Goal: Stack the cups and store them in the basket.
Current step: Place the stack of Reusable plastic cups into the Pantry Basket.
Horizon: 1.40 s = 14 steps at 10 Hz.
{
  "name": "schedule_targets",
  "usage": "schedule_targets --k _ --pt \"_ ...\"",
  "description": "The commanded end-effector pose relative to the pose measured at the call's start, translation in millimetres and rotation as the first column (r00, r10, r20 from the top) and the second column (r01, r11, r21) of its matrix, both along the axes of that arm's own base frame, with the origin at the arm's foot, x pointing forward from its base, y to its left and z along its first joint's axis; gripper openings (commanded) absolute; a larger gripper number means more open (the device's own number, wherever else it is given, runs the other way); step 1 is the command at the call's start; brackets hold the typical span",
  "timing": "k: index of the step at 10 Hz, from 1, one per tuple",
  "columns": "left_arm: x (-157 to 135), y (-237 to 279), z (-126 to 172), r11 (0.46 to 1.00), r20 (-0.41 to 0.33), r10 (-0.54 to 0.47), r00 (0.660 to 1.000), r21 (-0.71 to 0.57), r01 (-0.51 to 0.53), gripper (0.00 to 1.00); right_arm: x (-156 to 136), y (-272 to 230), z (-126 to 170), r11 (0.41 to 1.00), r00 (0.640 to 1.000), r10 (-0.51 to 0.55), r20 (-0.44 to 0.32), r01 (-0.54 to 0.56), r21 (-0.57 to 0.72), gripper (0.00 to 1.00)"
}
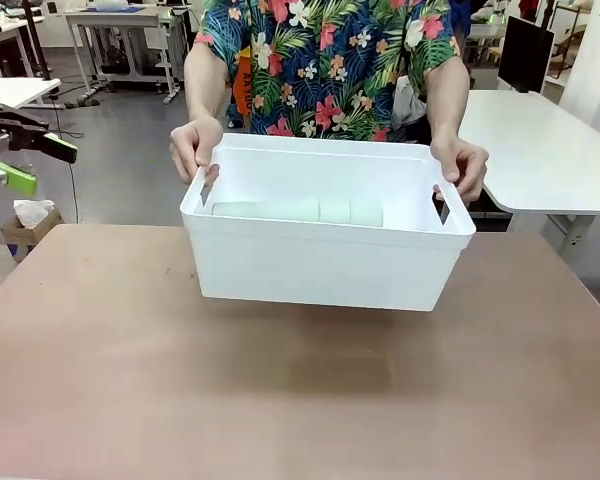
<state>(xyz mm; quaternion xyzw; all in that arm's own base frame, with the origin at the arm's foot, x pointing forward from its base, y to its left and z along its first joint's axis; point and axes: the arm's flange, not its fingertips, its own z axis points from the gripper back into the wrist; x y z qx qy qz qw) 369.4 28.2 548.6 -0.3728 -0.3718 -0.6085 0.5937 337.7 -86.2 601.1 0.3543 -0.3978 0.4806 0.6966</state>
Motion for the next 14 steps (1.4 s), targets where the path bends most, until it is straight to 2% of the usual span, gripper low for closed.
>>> schedule_targets --k 1,14 --pt "1.5 1.3 0.5 1.000 -0.015 -0.006 1.000 0.014 0.006 1.00 -0.3 0.3 2.4 1.000 1.000 0.007 0.015 -0.007 0.015 1.00" --pt "1.5 1.3 0.5 1.000 -0.015 -0.006 1.000 0.014 0.006 1.00 -0.3 0.3 2.4 1.000 1.000 0.007 0.015 -0.007 0.015 1.00"
